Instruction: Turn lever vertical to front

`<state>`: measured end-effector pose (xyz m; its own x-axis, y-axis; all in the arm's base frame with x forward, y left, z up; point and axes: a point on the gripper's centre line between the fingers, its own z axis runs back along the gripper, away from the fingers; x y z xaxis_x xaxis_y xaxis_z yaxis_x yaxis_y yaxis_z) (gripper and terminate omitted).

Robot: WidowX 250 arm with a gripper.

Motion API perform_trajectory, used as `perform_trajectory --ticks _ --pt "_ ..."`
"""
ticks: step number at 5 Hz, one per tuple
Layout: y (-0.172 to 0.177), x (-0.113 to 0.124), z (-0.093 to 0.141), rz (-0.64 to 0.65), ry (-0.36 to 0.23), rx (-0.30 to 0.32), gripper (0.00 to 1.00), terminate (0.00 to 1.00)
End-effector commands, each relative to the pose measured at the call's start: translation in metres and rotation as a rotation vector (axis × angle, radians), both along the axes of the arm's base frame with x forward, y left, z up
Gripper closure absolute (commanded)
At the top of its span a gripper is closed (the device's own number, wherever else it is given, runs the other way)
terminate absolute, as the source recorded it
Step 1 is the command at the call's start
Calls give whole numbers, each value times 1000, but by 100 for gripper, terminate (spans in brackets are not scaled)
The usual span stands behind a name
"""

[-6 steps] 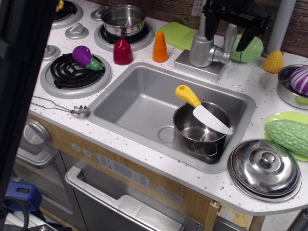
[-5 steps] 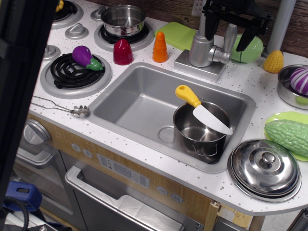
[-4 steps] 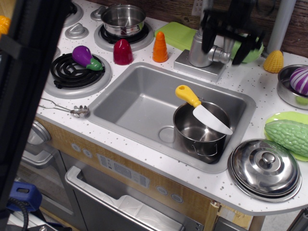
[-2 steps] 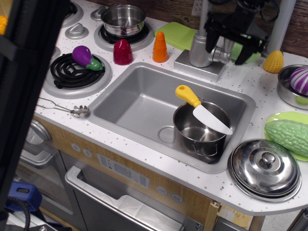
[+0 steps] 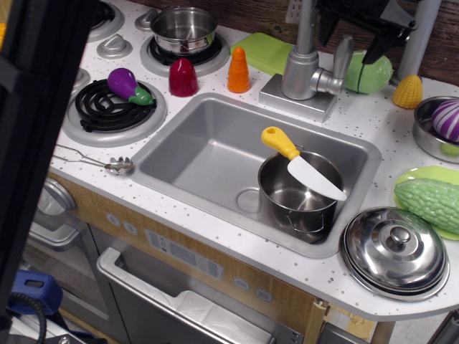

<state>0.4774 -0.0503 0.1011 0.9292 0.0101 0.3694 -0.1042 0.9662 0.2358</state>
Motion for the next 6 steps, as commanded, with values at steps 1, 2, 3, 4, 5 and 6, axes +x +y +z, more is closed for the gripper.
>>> perform_trajectory --ticks 1,2,3,4,5,6 --pt "-3 14 39 -27 -129 -33 0 0" --pt "-2 19 33 -38 -111 -35 100 0" --pt "4 24 29 -46 -103 -56 100 0" --pt "4 23 25 -36 -99 -76 100 0" --pt "0 12 20 3 -77 -92 100 0" --pt "-5 0 20 32 -61 -100 100 0"
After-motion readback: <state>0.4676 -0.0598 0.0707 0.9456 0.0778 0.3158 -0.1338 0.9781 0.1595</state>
